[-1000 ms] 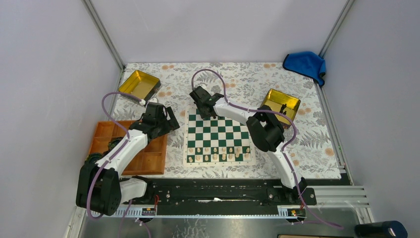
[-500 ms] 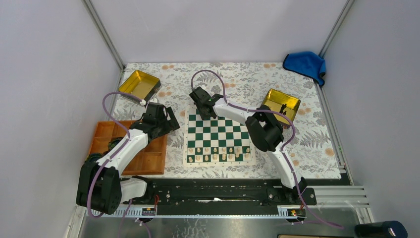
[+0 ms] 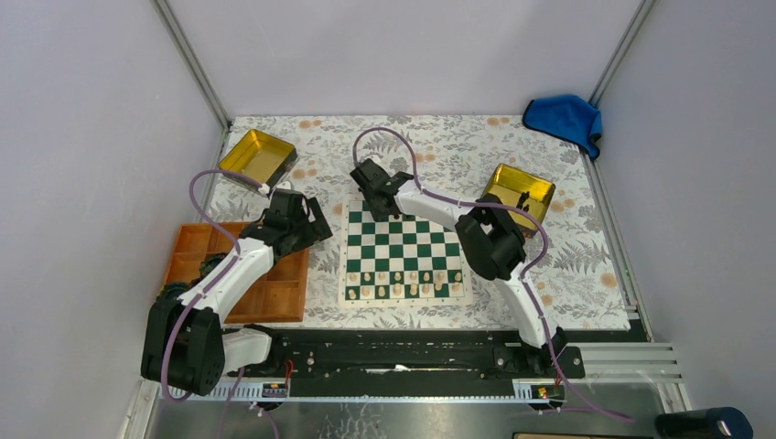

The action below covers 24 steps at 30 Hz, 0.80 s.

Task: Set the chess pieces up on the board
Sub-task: Place the chess piece on the chessboard, then pick up the chess piece from the storage box.

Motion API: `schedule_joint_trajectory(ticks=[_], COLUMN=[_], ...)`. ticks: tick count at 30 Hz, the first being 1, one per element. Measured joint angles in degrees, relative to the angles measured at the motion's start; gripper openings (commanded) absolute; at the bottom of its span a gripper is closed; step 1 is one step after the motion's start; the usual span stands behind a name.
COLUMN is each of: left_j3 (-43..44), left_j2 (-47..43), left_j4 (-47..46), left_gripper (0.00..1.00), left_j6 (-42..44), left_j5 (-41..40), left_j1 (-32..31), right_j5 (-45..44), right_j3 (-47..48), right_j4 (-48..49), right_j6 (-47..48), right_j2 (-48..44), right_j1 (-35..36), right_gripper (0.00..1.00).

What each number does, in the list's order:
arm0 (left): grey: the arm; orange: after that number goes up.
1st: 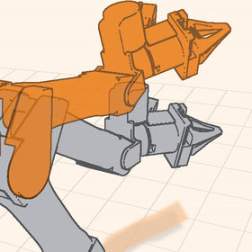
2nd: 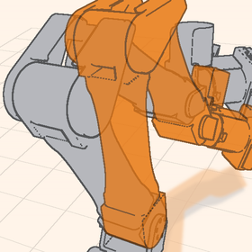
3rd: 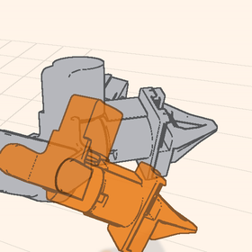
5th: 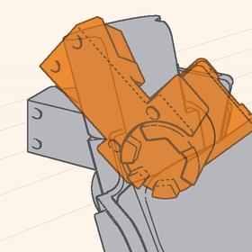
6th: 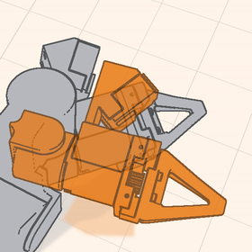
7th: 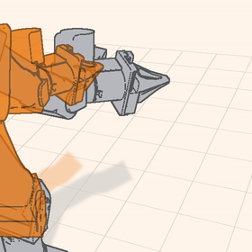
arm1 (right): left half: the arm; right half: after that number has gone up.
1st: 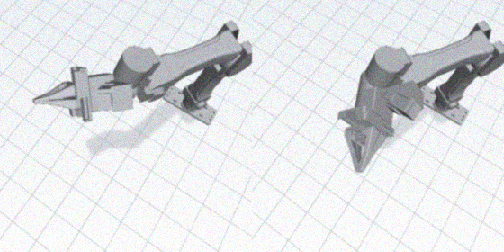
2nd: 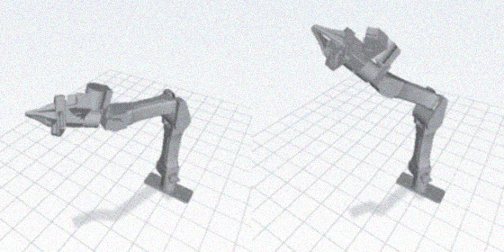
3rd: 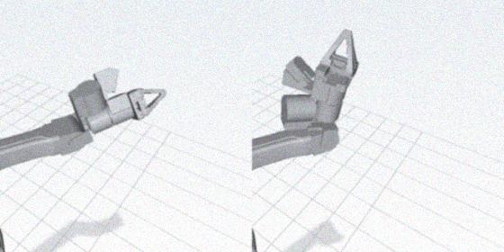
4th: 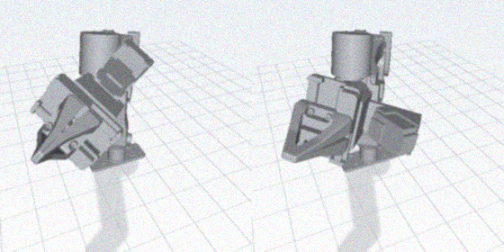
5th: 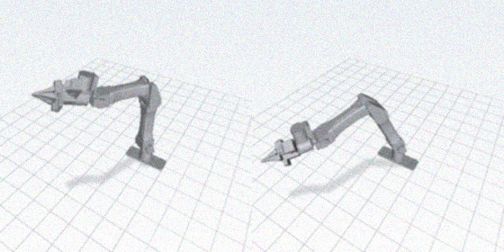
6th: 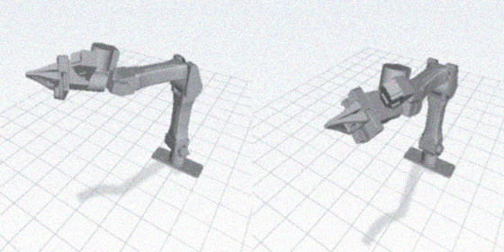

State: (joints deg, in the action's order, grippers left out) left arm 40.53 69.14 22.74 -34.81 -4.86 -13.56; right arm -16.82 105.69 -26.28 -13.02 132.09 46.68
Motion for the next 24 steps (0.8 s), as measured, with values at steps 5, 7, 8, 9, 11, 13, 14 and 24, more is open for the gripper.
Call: schedule_joint_trajectory(ticks=[5,7,8,9,11,13,14,24], left_j3=[0.1,0.3,0.4,0.6,0.9,1.2,1.2,2.4], left_j2=[0.0,0.0,0.0,0.0,0.0,0.0,0.0,2.1], left_j4=[0.0,0.1,0.1,0.1,0.1,0.1,0.1,0.0], left_gripper=[0.99,0.99,0.99,0.99,0.99,0.99,0.99,0.99], left_j6=[0.0,0.0,0.0,0.0,0.0,0.0,0.0,0.0], left_j5=[0.0,0.0,0.0,0.0,0.0,0.0,0.0,0.4], left_j1=[0.0,0.0,0.0,0.0,0.0,0.0,0.0,-0.2], right_j5=[0.0,0.0,-0.1,-0.4,-2.0,-4.0,-5.2,-10.1], right_j3=[-0.3,-0.8,-1.1,-1.5,-2.5,-3.5,-4.3,-16.2], right_j4=[-0.4,-0.5,-0.6,-0.6,-0.6,-0.7,-0.7,-0.4], right_j6=[0.0,0.0,0.0,0.0,0.0,-0.1,-0.3,-5.9], right_j2=[-3.0,-5.1,-6.5,-8.1,-11.1,-14.2,-16.2,-30.9], right_j1=[0.0,0.0,0.0,0.0,0.0,-0.2,-0.4,-18.3], right_gripper=[0.33,0.33,0.33,0.33,0.33,0.34,0.33,0.34])
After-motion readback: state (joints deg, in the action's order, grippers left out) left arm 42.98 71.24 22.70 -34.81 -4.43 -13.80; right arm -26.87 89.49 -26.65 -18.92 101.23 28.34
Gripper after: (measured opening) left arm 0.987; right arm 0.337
